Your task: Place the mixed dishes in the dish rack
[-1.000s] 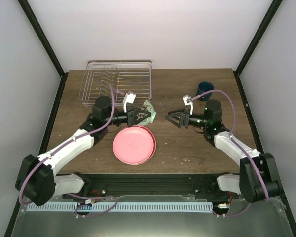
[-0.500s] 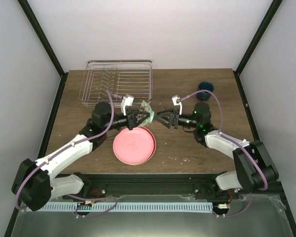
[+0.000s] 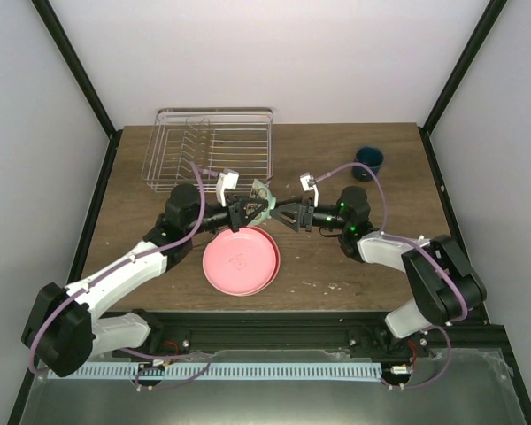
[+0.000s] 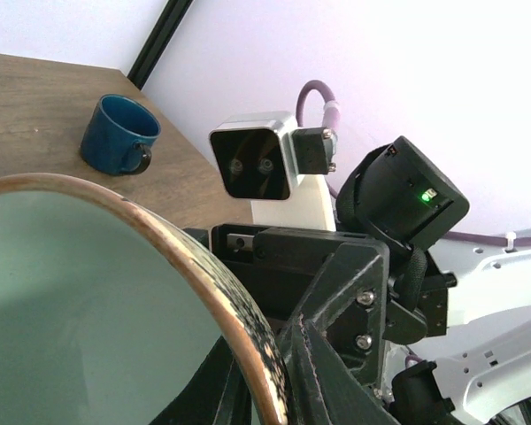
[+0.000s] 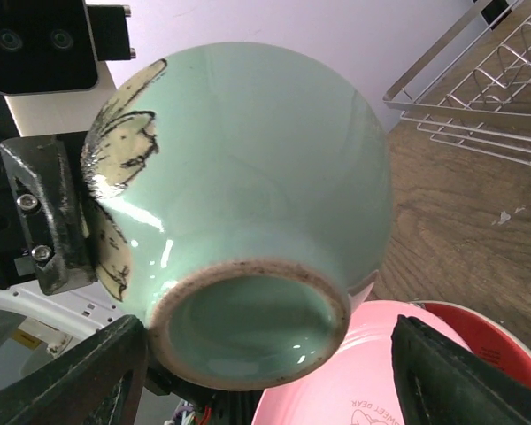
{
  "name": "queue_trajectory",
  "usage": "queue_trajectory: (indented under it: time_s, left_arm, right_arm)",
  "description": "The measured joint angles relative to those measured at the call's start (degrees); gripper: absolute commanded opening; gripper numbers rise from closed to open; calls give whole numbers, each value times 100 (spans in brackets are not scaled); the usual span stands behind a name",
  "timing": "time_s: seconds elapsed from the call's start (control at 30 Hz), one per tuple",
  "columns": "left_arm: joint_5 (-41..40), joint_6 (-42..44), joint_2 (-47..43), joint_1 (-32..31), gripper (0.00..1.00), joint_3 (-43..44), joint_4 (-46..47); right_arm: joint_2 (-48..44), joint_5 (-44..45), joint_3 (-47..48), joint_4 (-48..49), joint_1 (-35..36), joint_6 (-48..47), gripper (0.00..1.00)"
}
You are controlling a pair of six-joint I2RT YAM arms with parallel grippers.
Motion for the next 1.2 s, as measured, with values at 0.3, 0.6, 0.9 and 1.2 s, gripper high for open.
queue_trajectory:
  time_s: [0.3,0.6,0.9,1.2]
  left_arm:
    - [-37,-7,0,-2,0,-4,0]
    - [-61,-4,7,0,0,-4,20]
    - [-101,-46,42,22,0,-4,59]
    - [-98,-87,160,42,0,-4,260]
  right_arm:
    - [286,-17,4,555,61,271,73]
    - [444,-20,44,953,122,439,65]
    - [549,-17,61,1106,114,542,64]
    - [566,37,96,1119,83,555,64]
